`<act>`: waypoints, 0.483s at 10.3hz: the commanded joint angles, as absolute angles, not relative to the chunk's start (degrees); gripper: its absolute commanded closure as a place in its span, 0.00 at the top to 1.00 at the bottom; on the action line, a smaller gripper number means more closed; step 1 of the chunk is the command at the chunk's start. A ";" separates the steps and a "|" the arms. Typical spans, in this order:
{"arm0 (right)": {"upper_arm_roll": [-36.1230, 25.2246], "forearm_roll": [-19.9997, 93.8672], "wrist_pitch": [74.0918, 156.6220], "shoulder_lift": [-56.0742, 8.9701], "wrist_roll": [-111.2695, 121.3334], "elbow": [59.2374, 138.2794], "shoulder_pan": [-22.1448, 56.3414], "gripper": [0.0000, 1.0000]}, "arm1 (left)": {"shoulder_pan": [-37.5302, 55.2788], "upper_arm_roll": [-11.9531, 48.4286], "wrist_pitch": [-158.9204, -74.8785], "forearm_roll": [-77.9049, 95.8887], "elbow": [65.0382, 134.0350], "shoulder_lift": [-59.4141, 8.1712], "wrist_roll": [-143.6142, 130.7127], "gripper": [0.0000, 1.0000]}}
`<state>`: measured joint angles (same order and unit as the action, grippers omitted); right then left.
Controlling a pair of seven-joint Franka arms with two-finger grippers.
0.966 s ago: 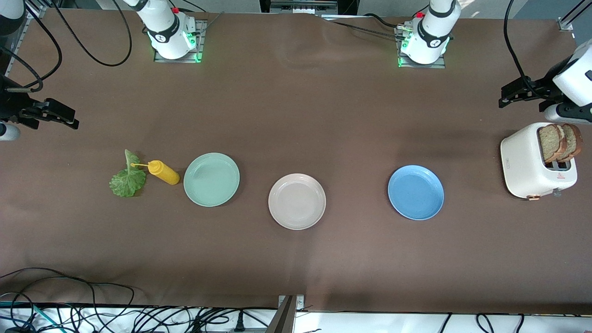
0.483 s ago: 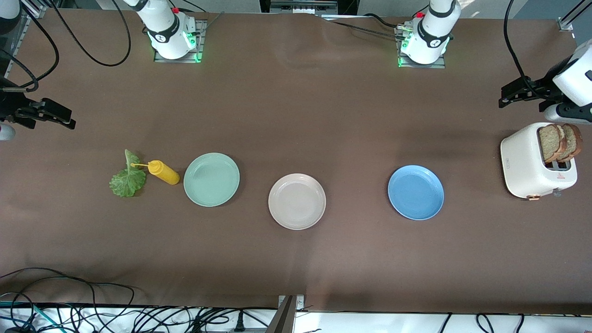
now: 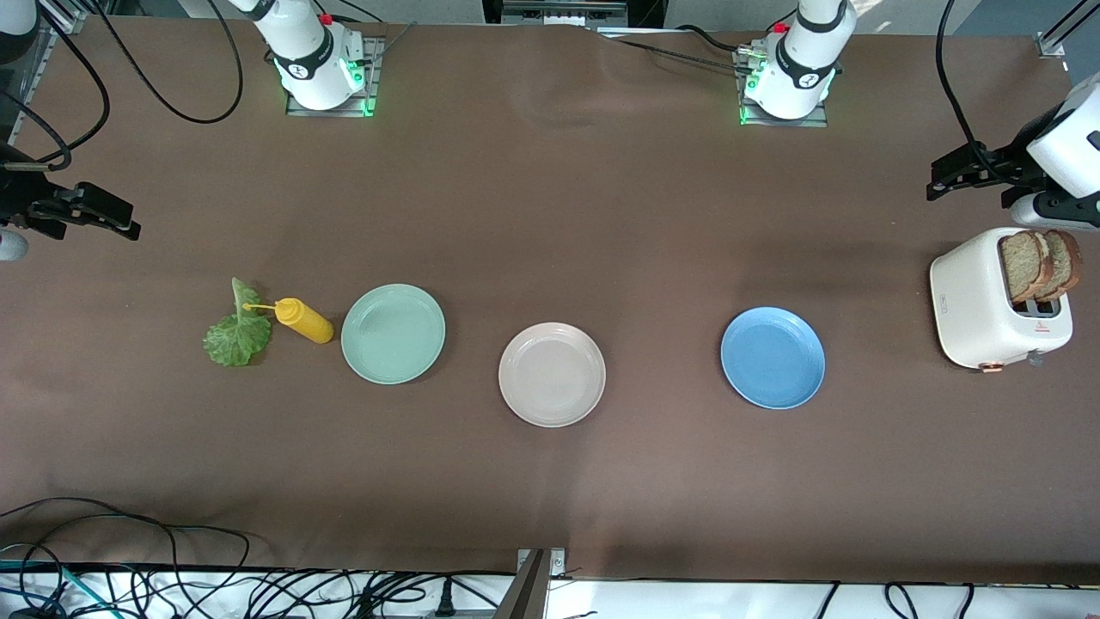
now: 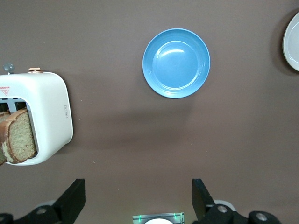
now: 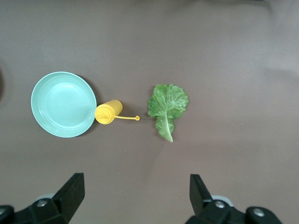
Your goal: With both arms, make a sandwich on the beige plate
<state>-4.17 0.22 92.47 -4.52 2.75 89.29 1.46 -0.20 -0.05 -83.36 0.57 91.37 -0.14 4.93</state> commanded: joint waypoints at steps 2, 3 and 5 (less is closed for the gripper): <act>-4.13 1.06 91.32 -4.31 3.69 88.33 1.23 1.00 | -0.79 0.26 -83.32 1.76 91.76 0.26 4.66 1.00; -4.13 1.05 91.32 -4.31 3.69 88.42 1.23 1.00 | -0.79 0.26 -83.32 1.76 91.76 0.26 4.66 1.00; -4.13 1.05 91.32 -4.31 3.69 88.42 1.23 1.00 | -0.79 0.18 -83.41 1.76 92.02 0.18 4.66 1.00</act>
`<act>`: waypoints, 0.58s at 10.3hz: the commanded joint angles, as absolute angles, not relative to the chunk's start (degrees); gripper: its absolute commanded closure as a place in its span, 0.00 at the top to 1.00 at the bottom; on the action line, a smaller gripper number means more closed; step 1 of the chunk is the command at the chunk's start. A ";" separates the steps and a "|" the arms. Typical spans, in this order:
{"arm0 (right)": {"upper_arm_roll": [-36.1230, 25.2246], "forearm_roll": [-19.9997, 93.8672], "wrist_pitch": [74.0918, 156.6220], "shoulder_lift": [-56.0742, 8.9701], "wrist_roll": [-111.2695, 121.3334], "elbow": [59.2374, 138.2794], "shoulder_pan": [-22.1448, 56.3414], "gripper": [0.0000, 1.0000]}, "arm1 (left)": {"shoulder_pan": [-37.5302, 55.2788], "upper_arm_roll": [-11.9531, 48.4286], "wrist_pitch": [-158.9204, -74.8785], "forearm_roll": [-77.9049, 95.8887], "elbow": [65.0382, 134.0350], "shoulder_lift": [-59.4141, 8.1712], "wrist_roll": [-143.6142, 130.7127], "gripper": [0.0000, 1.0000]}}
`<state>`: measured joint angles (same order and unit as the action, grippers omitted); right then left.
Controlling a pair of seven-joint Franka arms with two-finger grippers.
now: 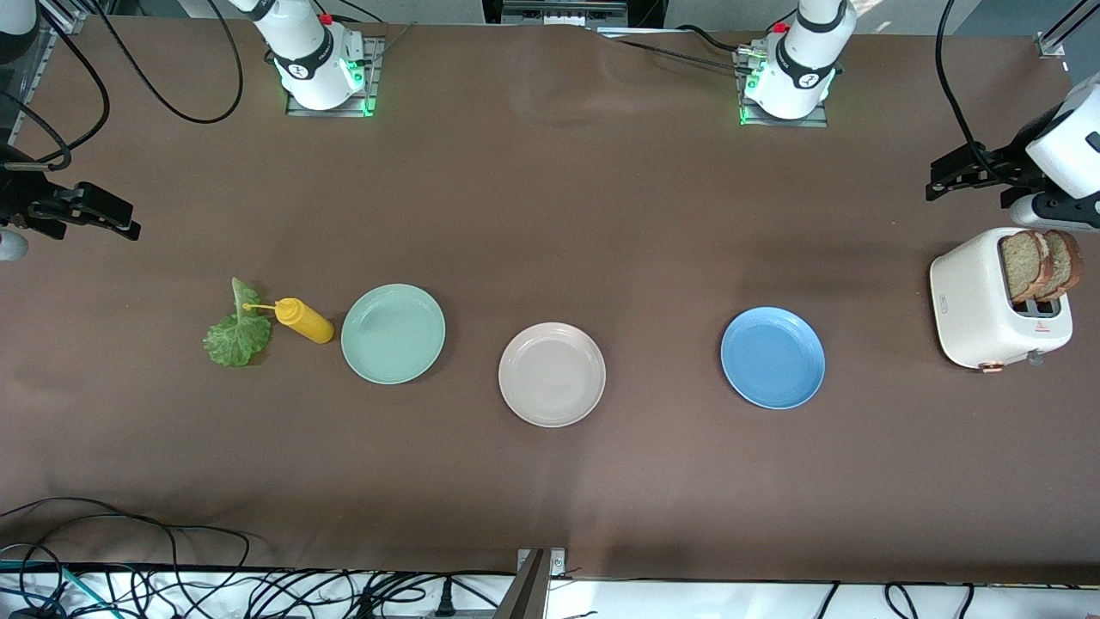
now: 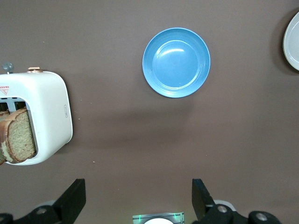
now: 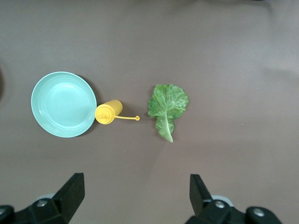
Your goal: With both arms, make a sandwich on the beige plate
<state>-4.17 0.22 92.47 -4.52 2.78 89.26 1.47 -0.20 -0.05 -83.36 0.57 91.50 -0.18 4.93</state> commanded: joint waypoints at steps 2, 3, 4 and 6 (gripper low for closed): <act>-4.13 1.05 91.32 -4.31 3.69 88.42 1.32 1.00 | -1.58 0.26 -83.41 1.84 92.46 0.26 4.75 1.00; -4.13 1.05 91.32 -4.31 3.69 88.33 1.23 1.00 | -1.58 0.26 -83.32 2.19 92.46 0.26 4.75 1.00; -4.13 1.05 91.32 -4.31 3.69 88.33 1.23 1.00 | -1.58 0.26 -83.41 2.20 92.46 0.26 4.66 1.00; -4.13 1.05 91.32 -4.31 3.69 88.42 1.23 1.00 | -1.58 0.26 -83.41 2.20 92.46 0.26 4.66 1.00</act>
